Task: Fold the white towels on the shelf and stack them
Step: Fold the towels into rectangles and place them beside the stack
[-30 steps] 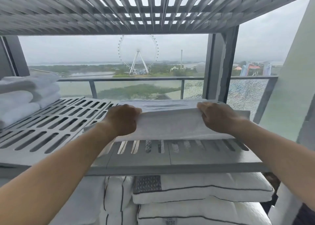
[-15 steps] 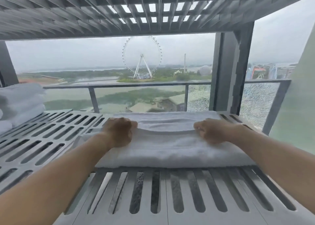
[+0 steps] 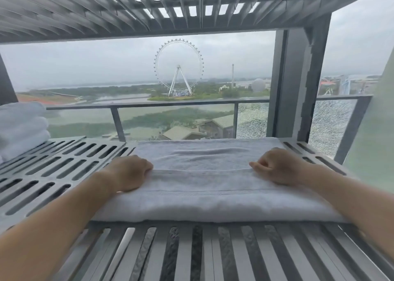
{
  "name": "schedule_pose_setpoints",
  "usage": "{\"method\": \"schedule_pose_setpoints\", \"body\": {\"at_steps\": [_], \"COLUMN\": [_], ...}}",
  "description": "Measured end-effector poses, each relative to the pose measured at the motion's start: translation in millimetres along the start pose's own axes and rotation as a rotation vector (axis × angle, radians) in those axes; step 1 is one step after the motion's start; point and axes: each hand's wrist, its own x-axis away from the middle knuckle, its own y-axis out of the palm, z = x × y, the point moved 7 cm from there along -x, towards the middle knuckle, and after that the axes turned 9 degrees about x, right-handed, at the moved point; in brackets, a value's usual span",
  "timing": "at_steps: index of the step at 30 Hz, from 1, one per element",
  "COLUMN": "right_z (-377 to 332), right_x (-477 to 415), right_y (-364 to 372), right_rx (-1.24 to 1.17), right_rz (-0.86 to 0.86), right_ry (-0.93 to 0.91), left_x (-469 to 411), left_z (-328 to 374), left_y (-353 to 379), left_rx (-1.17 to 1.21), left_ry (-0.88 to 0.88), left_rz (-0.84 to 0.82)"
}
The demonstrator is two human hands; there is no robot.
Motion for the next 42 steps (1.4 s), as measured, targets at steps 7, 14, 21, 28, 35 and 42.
{"method": "schedule_pose_setpoints", "body": {"at_steps": [7,14,21,28,35,42], "right_z": [-12.0,-130.1,-150.5,-102.5,-42.7,-24.8], "right_x": [3.7,30.6,43.6,41.5,40.4,30.5], "right_y": [-8.3,-1.8,17.9,-9.3,-5.3,-4.7], "right_rx": [0.143,-0.196,-0.071,-0.438,-0.157,-0.036], "right_rz": [0.025,-0.044,-0.329,-0.082,-0.083,-0.037], "right_ry": [0.031,-0.133,-0.208,0.115,0.183,0.16], "left_x": [5.8,17.5,25.5,36.6,17.3,-9.7], "left_z": [-1.6,2.6,-0.7,0.5,26.7,72.4], "left_y": [-6.6,11.9,16.5,12.4,8.9,3.8], "left_rx": [0.122,0.439,0.419,0.367,0.364,0.388], "left_ry": [0.092,0.21,0.261,0.27,0.281,0.326], "left_rz": [0.14,0.131,0.074,0.069,-0.027,-0.031]}}
